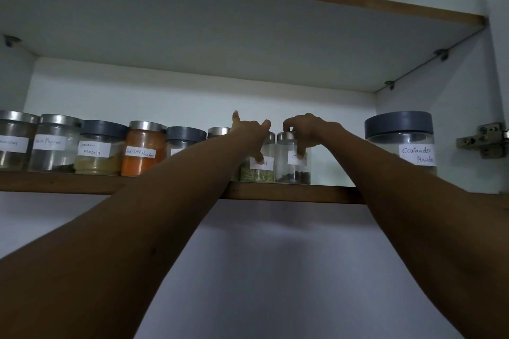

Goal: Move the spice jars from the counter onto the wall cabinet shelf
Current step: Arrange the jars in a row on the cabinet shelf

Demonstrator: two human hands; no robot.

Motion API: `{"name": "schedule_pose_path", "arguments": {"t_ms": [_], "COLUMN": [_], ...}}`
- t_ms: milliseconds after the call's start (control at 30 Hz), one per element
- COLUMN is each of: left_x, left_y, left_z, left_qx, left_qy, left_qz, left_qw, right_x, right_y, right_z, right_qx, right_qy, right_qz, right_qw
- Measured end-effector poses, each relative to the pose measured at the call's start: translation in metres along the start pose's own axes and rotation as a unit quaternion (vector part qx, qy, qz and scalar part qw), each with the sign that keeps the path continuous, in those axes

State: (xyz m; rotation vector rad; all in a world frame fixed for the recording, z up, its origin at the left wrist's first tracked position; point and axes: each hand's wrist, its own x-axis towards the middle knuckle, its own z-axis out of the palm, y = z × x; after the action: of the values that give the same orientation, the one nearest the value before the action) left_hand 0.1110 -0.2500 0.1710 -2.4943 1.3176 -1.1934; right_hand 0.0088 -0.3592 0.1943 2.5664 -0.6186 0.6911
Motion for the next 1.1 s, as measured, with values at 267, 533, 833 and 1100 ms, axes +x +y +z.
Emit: {"name": "schedule_pose_path", "arguments": {"t_ms": [267,533,833,1100], "left_x": [0.0,-0.009,-0.124,-0.162], "left_y": [0.002,0.003,0.051,0.054], "left_z": [0.004,0.007,-0.042,-0.048], "left_qx": [-0.027,0.003,-0.268,-0.206], "left_qy": [0.006,-0.011,0.0,-0.016], "left_qz": [-0.011,-0.056,-0.023,0.079], "left_qw": [1.0,0.998,0.963,0.975], "right_x": [0.006,0.002,-0.018,-0.07], "right_y": [-0.002,0.001,0.003,-0.013], "right_z": [0.012,0.025,0.023,-0.015], "right_qx": [0.001,0.048,0.077,-0.04], "right_qy": [-0.013,0.007,0.091,0.295], "right_qz": [0.005,0.007,0.015,-0.016], "right_qw": [1.0,0.999,0.993,0.954]}}
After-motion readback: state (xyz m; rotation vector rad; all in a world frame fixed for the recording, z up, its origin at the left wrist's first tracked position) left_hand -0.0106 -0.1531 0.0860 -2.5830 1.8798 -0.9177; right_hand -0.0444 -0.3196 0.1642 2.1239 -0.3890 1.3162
